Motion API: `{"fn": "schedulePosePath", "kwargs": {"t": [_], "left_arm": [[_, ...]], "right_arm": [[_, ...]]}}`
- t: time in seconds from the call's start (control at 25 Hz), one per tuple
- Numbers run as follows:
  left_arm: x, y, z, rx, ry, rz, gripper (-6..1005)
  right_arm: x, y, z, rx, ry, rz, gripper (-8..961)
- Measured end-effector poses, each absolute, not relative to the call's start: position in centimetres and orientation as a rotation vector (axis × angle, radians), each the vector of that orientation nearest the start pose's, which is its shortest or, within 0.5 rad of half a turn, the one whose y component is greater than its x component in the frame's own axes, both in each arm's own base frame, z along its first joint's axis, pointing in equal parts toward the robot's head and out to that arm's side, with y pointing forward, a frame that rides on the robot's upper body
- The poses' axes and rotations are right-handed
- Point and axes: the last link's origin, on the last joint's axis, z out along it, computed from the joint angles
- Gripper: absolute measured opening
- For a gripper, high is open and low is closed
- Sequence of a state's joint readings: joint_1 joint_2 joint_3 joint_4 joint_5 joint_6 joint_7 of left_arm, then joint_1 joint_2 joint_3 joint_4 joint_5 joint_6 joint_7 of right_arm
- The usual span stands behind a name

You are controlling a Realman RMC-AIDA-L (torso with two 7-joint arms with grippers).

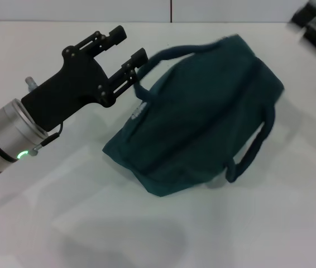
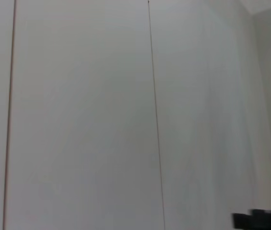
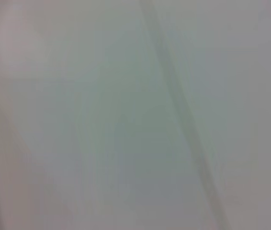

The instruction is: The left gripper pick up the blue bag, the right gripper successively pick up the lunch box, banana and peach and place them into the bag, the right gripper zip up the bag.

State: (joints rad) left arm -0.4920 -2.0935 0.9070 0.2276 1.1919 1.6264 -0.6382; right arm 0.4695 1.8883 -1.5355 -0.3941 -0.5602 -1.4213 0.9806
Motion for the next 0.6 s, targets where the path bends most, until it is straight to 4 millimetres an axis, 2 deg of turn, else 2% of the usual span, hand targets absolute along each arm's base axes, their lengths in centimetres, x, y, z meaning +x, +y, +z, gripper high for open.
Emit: {"fn": "schedulePosePath", "kwargs": {"t": [0.16, 0.28, 0.44, 0.6], "left_arm": [[-24.2, 30.9, -1.6, -2.202, -0.183, -1.245, 548], [-24.2, 30.6, -1.0, -2.243, -0.204, -1.282, 547], [-24.6, 29.5, -0.1, -2.366, -0.177, -1.277, 546], [-24.9, 28.9, -0.1, -2.382, -0.162, -1.271, 548]], "right_arm": [[22.7, 33.8, 2.4, -2.57, 0.314, 1.193, 400], [22.0, 32.8, 2.0, -2.694, 0.239, 1.19, 400], [21.6, 32.2, 2.5, -2.737, 0.175, 1.229, 401], [22.2, 32.1, 3.8, -2.673, 0.172, 1.263, 402]]}}
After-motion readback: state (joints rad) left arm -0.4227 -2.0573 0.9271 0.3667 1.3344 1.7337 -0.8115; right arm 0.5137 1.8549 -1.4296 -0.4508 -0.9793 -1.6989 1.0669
